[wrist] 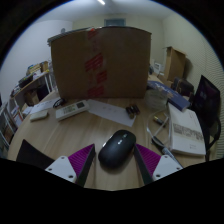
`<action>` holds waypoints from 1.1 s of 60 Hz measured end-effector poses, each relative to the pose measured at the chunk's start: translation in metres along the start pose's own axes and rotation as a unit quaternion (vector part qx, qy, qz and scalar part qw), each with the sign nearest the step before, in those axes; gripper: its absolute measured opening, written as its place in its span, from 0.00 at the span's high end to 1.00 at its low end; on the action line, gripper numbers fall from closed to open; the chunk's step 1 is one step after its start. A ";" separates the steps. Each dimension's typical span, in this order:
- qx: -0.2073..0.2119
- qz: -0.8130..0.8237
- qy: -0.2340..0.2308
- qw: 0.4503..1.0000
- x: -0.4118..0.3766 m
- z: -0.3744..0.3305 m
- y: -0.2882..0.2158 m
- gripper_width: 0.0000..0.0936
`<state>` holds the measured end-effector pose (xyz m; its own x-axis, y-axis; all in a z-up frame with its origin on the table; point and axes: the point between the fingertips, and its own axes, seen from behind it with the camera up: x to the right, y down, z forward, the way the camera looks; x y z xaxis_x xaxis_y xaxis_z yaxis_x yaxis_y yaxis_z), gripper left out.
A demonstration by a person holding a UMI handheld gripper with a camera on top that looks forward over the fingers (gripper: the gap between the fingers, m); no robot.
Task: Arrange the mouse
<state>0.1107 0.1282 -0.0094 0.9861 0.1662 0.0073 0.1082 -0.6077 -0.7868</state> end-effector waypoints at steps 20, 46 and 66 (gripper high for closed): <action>0.015 0.025 0.022 0.999 -0.001 0.022 -0.017 0.53; 0.142 0.020 0.011 0.990 -0.111 -0.148 -0.159 0.64; -0.011 0.030 0.030 0.999 -0.221 -0.101 0.060 0.63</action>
<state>-0.0883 -0.0235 0.0043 0.9965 0.0832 -0.0021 0.0512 -0.6326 -0.7728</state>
